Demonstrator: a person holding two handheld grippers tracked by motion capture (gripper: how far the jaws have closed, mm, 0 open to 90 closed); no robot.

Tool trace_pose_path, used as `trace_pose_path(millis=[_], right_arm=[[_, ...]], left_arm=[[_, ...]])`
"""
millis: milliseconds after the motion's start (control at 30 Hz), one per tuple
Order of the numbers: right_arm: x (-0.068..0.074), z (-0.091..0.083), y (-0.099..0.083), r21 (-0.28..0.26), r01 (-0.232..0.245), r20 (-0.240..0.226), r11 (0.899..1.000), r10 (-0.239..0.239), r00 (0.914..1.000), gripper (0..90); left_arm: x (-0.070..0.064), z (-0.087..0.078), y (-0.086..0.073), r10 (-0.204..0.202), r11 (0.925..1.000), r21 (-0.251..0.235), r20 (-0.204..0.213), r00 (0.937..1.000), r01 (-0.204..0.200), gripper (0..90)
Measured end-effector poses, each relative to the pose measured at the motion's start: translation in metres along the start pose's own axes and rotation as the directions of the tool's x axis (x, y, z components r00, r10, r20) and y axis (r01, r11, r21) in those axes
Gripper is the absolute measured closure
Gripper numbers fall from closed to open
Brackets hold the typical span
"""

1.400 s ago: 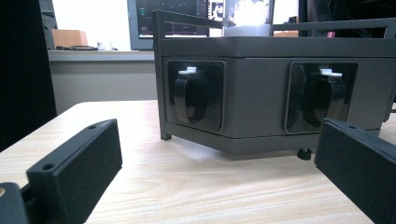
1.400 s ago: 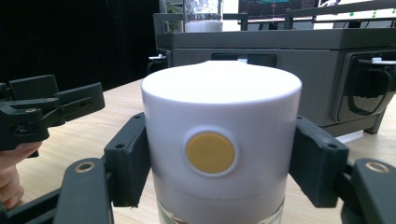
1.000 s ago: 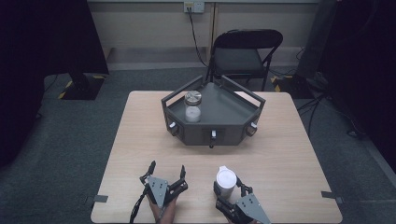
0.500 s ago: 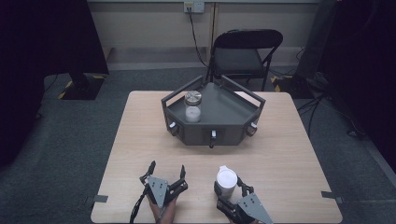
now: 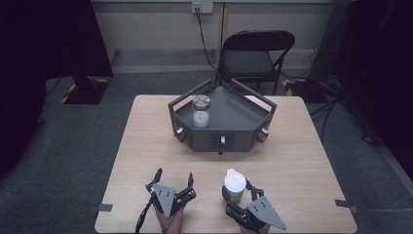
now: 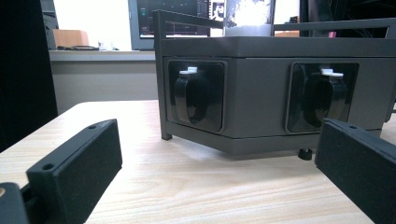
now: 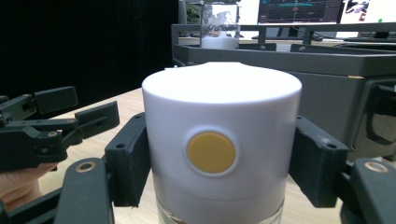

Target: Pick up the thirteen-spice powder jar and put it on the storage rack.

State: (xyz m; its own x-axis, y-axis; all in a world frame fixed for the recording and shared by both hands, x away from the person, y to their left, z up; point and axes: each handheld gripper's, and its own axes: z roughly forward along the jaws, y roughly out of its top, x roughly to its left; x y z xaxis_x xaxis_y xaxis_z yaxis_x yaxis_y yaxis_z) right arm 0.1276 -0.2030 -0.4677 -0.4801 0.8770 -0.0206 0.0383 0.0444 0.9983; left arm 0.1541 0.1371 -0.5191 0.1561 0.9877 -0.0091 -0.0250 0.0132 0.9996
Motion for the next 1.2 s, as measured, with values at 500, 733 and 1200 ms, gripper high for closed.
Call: trace_pose_path(millis=[500, 733, 1200], right_arm=[[-0.036, 0.025, 0.033, -0.02, 0.017, -0.096, 1.0, -0.019, 0.9952, 29.8], [-0.055, 0.041, 0.047, -0.014, 0.038, -0.131, 0.999, -0.039, 0.9906, 29.8], [-0.082, 0.07, 0.083, -0.026, 0.018, -0.134, 0.999, -0.021, 0.9908, 29.8]], left_arm=[[0.0, 0.0, 0.0, 0.0, 1.0, 0.0, 0.0, 1.0, 0.0, 0.1], [0.0, 0.0, 0.0, 0.0, 1.0, 0.0, 0.0, 1.0, 0.0, 0.1], [0.0, 0.0, 0.0, -0.001, 1.0, 0.0, 0.0, 1.0, 0.001, 0.1]])
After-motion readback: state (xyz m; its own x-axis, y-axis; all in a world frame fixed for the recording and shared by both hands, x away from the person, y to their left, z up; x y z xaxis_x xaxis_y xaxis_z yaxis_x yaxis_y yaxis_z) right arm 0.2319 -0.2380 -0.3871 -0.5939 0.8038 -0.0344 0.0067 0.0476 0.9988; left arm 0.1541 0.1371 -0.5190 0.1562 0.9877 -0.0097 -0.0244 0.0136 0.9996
